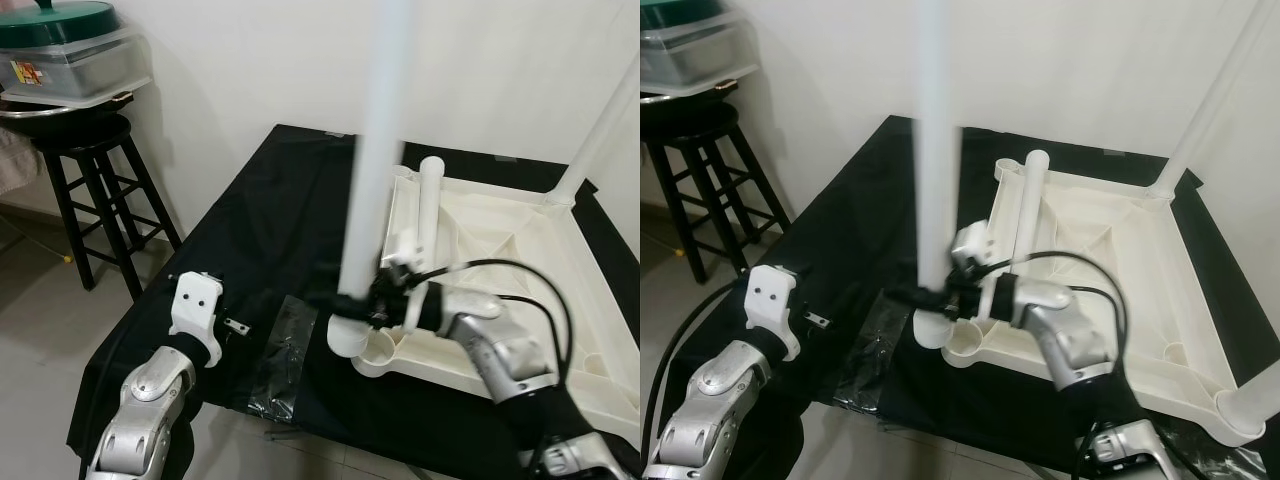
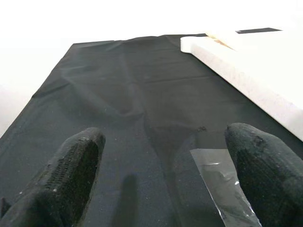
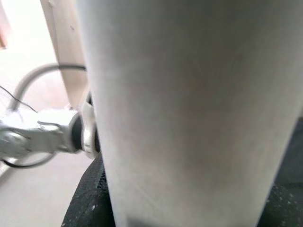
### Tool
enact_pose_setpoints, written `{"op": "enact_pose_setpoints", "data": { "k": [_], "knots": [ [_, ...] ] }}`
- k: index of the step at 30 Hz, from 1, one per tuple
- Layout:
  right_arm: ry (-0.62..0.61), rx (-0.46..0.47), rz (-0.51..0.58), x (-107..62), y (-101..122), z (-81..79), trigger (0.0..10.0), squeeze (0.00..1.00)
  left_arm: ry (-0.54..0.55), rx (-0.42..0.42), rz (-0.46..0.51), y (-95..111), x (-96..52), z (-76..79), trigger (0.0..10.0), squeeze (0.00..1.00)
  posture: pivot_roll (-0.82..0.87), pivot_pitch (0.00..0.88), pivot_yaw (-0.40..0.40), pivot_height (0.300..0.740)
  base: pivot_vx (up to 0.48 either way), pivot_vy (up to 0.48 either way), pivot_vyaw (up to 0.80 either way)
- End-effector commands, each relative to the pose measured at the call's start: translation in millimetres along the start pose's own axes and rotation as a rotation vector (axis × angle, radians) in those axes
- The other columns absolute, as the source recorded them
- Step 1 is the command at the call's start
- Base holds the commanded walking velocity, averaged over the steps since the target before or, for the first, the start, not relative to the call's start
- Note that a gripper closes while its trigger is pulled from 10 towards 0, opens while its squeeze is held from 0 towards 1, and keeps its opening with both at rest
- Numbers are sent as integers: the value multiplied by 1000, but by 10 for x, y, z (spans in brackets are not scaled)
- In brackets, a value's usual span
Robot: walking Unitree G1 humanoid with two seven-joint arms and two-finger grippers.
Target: Building children table
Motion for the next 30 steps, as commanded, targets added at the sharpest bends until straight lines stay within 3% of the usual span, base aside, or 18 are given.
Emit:
{"op": "enact_pose_setpoints", "data": {
  "k": [1, 8, 12, 21, 26, 30],
  "knots": [
    [6, 23, 19, -146, 31, 5, 10000, 0, -15, 15, -26, -37, -58, 5, 10000, 0, 17, 61, -48, 740, 0, 0, 0],
    [6, -9, -52, -234, -22, 18, 10000, 0, -15, 30, -30, -22, -109, -9, 10000, 0, 13, 78, -27, 740, 0, -332, 0],
    [48, -24, -89, -130, -82, -44, 10000, 0, 32, -22, -13, -5, -128, -41, 10000, 0, 20, 99, -12, 740, 0, -232, 0],
    [159, -106, -227, 28, -292, -157, 10000, 0, 50, -18, -73, -128, -260, -81, 10000, 0, 37, 137, -10, 740, 0, 0, 0],
    [167, -106, -178, 140, -175, -83, 10000, 0, 63, -4, -94, -163, -333, -88, 10000, 0, 45, 155, -19, 740, 0, 0, 0],
    [180, -71, -55, 215, 128, -8, 10000, 0, 76, -5, -100, -159, -394, -80, 10000, 0, 57, 180, -28, 740, 0, 0, 0]
  ]
}}
Point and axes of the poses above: a point about 5 cm out from each wrist's last joint towards the gripper, its own x axis pointing out of the wrist towards the gripper, its own y axis along the axis of the wrist's last joint, z = x × y, the point moved 3 cm from there along x, pointing out of the wrist towards the gripper, and after that the axes turned 7 degrees about -x, right-handed, at the moved point
